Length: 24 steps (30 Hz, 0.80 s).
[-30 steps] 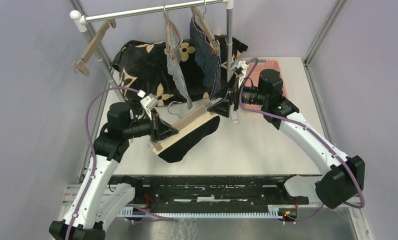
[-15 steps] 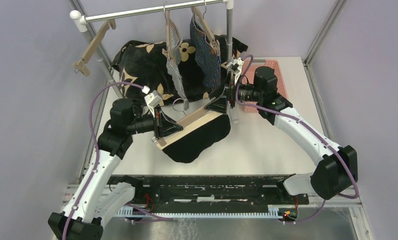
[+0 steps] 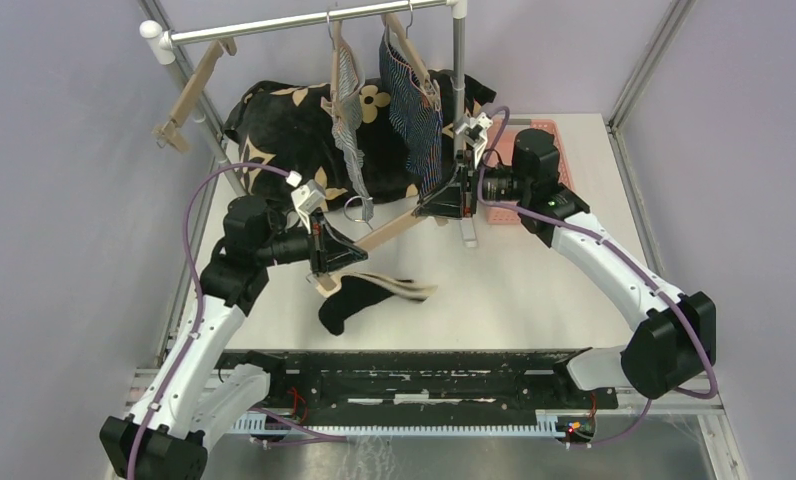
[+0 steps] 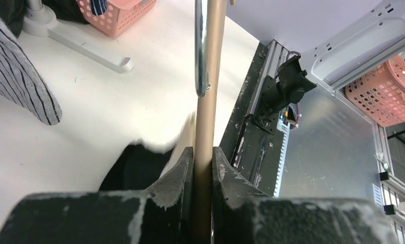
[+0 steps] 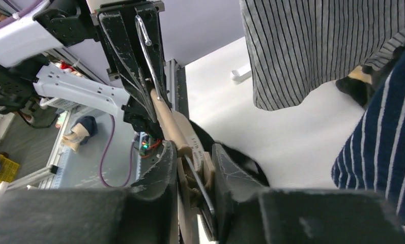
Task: Remove the underwear clipped to the hanger
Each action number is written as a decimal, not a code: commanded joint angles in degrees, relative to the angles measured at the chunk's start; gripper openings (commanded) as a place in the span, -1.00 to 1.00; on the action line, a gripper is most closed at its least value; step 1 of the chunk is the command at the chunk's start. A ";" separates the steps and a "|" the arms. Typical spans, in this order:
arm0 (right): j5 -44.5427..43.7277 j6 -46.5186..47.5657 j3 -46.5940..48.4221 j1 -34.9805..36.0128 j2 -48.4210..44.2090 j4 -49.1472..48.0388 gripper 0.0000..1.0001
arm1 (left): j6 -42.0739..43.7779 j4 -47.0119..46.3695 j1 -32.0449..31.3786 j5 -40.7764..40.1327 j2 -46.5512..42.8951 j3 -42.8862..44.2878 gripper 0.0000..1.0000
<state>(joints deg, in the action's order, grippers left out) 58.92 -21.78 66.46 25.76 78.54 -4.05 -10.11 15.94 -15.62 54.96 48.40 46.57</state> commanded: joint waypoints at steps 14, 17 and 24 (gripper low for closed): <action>-26.22 -5.64 -14.90 1.22 -15.38 -18.56 0.69 | -18.11 -29.86 -1.89 -1.05 2.46 -1.44 -0.95; -26.85 -11.42 -19.90 1.30 -16.42 -30.67 0.69 | -20.16 -34.42 -3.53 -1.14 3.67 -1.88 -0.94; -21.65 -22.80 -21.37 2.20 -10.12 -48.84 0.60 | -23.65 -44.58 -8.89 -2.58 8.71 -3.10 -0.95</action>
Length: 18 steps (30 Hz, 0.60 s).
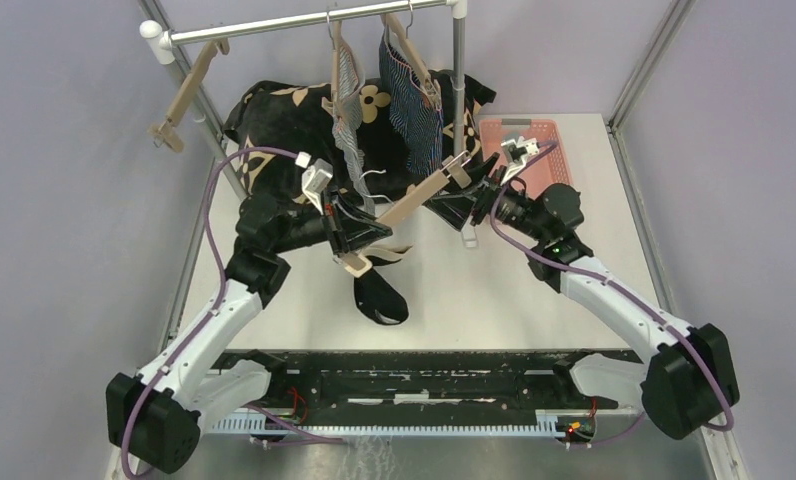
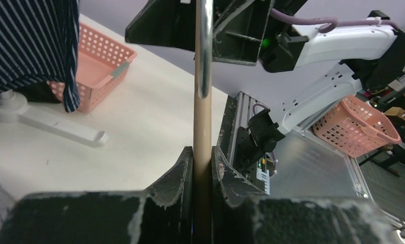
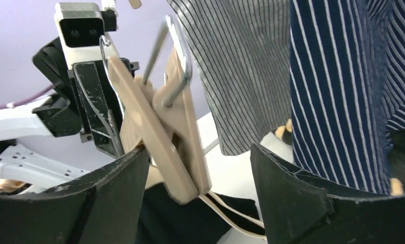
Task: Remove the underwear clipped to the hanger
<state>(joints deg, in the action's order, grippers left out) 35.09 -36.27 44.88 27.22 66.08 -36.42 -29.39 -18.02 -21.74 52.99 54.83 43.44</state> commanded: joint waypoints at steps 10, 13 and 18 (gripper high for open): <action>2.87 -5.65 0.80 2.88 0.28 -12.64 0.56 | -1.22 -11.06 -7.01 -8.02 8.79 3.69 -0.95; 2.69 -4.59 0.20 3.24 -1.39 -11.23 0.55 | -0.85 -11.07 -7.22 -9.38 9.04 4.31 -0.95; 1.66 -2.27 -0.50 3.38 -5.16 -7.40 0.55 | 2.64 -5.44 -7.19 -12.92 6.84 6.08 -0.95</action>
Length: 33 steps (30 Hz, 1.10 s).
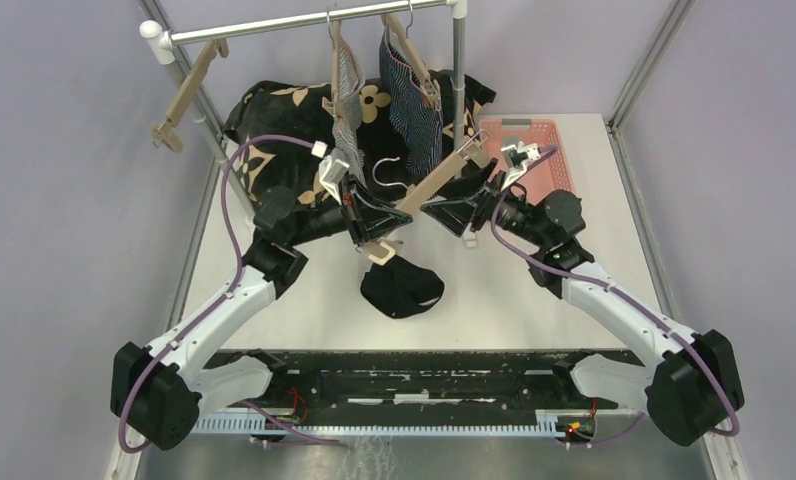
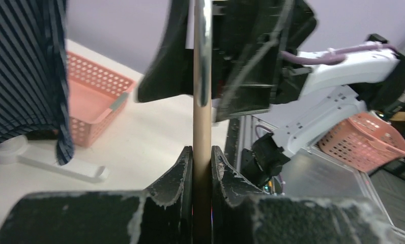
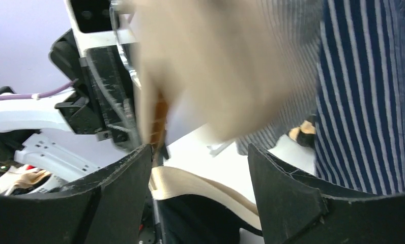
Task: Remove the underwear clipped to the hanger
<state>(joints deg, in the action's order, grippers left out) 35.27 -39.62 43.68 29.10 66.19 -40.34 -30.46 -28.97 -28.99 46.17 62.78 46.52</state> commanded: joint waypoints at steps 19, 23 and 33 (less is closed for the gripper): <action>-0.06 1.71 0.27 1.76 -3.71 -5.05 0.54 | -1.96 -3.99 -0.49 -3.44 -1.25 -0.50 -0.95; -0.35 2.14 0.52 1.85 -3.76 -5.10 0.54 | -3.08 -5.72 -0.92 -2.92 -2.03 -1.65 -0.94; -1.76 2.60 1.40 1.91 -2.10 -6.66 0.53 | -6.78 -10.88 -2.14 -1.52 -2.36 -4.76 -0.95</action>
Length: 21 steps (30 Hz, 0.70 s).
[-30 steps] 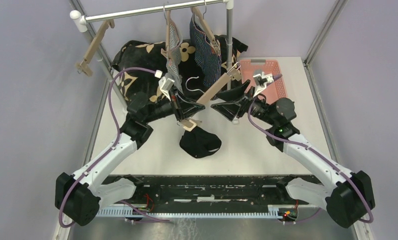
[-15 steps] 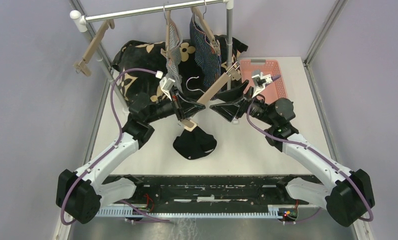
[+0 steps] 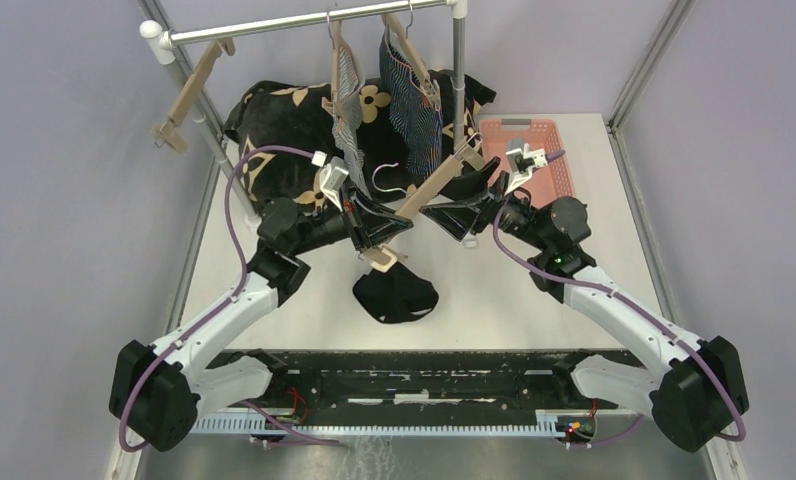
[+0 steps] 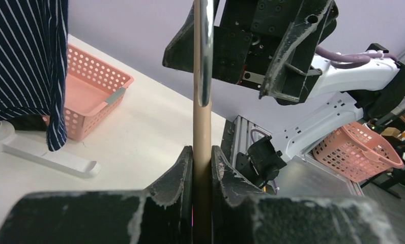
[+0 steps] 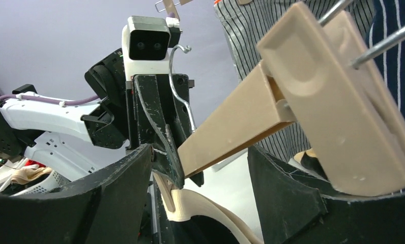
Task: Remove the underwear clipped to the hanger
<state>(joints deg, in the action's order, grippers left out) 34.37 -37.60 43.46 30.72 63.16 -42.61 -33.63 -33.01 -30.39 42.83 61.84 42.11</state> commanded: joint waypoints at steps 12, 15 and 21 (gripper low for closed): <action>-1.66 -2.42 3.16 0.36 4.49 -11.02 0.17 | -5.84 -11.75 -2.80 1.61 1.30 -0.80 -0.95; -1.10 -3.47 3.63 0.38 5.25 -12.45 0.15 | -5.92 -12.72 -3.00 1.22 2.19 -0.90 -0.94; -0.21 -3.84 4.72 0.48 5.98 -12.47 -0.70 | -7.82 -16.24 -3.65 0.97 4.09 -1.06 -0.95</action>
<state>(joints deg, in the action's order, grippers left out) 34.04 -41.04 44.66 30.94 68.66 -51.00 -38.06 -43.35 -32.47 41.67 65.06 40.53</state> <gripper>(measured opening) 0.346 0.190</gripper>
